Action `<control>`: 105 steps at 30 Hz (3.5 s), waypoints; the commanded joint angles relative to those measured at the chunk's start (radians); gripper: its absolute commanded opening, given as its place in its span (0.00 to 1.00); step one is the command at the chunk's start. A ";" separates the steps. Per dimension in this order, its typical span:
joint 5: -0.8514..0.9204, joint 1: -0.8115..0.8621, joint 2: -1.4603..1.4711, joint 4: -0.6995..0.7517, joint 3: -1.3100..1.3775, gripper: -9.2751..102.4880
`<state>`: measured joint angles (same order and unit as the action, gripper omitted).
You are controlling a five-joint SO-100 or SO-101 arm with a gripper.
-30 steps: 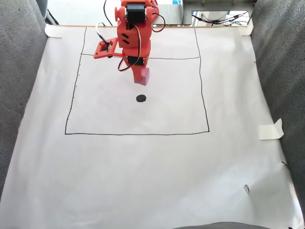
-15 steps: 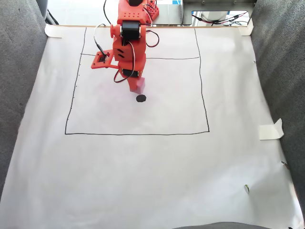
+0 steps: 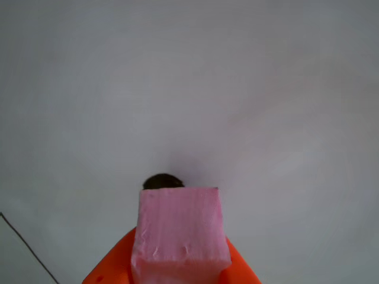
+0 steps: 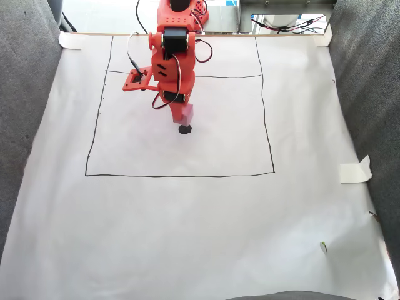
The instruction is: Grasp the colored block, Place it on the black dot, and then return the arm to the default position.
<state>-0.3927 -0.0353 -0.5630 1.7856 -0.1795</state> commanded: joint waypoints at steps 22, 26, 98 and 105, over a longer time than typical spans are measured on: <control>-0.026 -0.005 0.086 0.061 0.179 0.08; -0.026 -0.002 0.092 0.061 0.179 0.08; 0.031 0.000 0.000 -0.086 -0.041 0.42; 0.035 -0.026 -0.229 -0.143 -0.321 0.43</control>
<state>-0.3712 -0.0506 -0.6565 1.6720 -0.4126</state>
